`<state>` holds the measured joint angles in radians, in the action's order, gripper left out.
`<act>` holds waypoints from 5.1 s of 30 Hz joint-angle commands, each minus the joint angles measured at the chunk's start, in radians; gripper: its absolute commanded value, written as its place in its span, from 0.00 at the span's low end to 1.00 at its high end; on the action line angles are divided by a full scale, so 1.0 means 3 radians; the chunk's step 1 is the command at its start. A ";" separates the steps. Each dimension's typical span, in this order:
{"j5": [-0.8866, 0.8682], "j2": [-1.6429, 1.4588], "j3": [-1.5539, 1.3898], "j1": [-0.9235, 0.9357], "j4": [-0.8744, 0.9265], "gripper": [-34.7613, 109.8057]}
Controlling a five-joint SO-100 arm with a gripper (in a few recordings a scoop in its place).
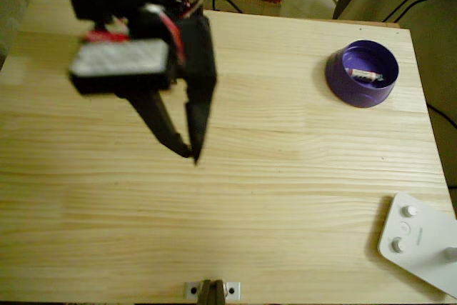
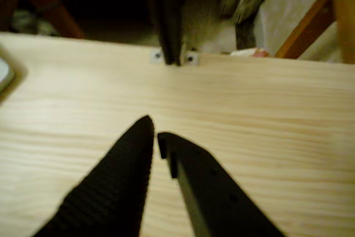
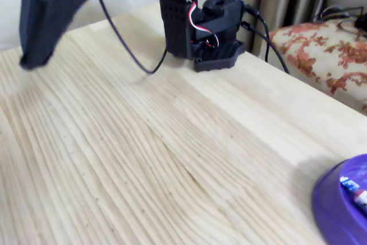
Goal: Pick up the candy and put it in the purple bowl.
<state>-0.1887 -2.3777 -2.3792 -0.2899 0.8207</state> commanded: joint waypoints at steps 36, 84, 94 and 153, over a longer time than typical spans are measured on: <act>0.0271 -0.3579 -0.2495 0.0522 0.0675 0.24; 0.0271 -0.3579 -0.2506 0.0537 0.0675 0.24; 0.0271 -0.3579 -0.2506 0.0537 0.0675 0.24; 0.0271 -0.3579 -0.2506 0.0537 0.0675 0.24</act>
<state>-0.1058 -3.3840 -3.1431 -0.1243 1.0109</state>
